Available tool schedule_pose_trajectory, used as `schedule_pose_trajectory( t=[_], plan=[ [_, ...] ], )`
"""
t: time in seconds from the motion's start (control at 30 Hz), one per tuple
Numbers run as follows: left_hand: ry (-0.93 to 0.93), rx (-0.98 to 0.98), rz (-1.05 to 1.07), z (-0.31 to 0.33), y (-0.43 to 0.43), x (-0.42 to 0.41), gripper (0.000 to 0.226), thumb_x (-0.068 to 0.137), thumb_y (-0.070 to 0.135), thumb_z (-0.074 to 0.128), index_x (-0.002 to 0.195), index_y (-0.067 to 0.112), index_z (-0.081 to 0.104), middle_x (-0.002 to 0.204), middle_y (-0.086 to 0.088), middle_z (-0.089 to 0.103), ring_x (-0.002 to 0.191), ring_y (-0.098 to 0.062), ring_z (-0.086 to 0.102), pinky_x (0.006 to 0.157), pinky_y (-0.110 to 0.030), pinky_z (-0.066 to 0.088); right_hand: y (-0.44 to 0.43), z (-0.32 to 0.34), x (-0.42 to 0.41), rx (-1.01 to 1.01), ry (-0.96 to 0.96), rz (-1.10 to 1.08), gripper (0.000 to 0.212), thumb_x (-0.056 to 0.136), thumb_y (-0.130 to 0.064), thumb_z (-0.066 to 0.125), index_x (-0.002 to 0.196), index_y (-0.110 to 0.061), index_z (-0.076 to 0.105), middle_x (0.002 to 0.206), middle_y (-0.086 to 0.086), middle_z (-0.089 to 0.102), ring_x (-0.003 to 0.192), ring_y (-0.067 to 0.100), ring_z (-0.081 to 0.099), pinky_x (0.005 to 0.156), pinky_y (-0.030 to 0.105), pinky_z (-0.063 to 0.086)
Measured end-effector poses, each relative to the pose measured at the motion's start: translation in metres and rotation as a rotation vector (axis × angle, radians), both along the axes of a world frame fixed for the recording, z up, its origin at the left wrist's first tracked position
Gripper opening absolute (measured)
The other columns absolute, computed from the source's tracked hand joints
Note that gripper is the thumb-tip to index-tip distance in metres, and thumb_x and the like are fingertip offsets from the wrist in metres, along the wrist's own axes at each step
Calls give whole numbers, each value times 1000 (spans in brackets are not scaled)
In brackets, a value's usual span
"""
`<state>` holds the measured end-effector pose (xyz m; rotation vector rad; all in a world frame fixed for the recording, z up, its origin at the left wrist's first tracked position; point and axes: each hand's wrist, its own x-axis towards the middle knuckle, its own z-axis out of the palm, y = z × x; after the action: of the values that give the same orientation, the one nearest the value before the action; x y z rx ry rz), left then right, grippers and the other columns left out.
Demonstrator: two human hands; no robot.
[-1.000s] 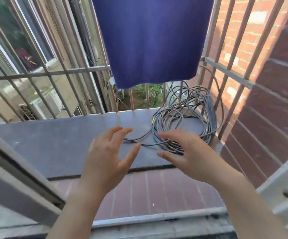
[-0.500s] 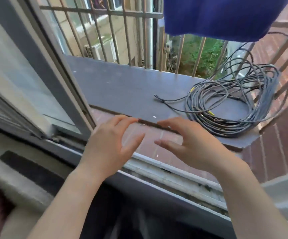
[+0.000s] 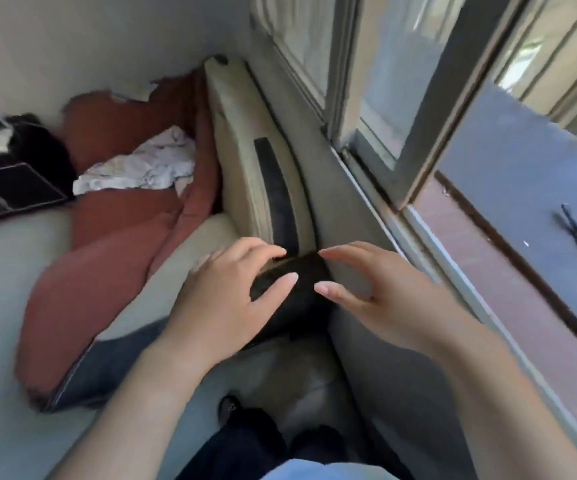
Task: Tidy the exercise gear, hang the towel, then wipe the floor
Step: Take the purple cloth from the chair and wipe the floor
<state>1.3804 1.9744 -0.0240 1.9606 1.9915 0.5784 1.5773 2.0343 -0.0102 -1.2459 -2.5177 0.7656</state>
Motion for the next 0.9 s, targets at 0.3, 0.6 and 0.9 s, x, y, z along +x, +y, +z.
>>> schedule_pose_trajectory(
  t=[0.3, 0.6, 0.9],
  plan=[
    [-137, 70, 364, -6, -109, -123, 51, 81, 62, 36, 115, 31, 58, 119, 20, 52, 109, -4, 52, 90, -31, 45, -42, 8, -153, -10, 18, 349, 55, 83, -55, 50, 129, -27, 51, 124, -12, 54, 106, 8, 54, 84, 20, 43],
    [11, 76, 710, 12, -255, -263, 52, 80, 62, 32, 116, 34, 57, 120, 20, 53, 104, -1, 50, 77, -14, 35, -144, 8, -346, -2, 77, 717, 51, 85, -51, 52, 129, -26, 51, 122, -10, 56, 79, -9, 52, 70, 15, 35],
    [41, 80, 1134, 14, -397, -309, 52, 82, 60, 32, 117, 31, 57, 118, 16, 57, 100, -8, 55, 80, -22, 38, -258, 5, -485, -7, 69, 1172, 53, 86, -51, 53, 130, -22, 52, 129, -6, 55, 108, 7, 54, 87, 11, 35]
  ],
)
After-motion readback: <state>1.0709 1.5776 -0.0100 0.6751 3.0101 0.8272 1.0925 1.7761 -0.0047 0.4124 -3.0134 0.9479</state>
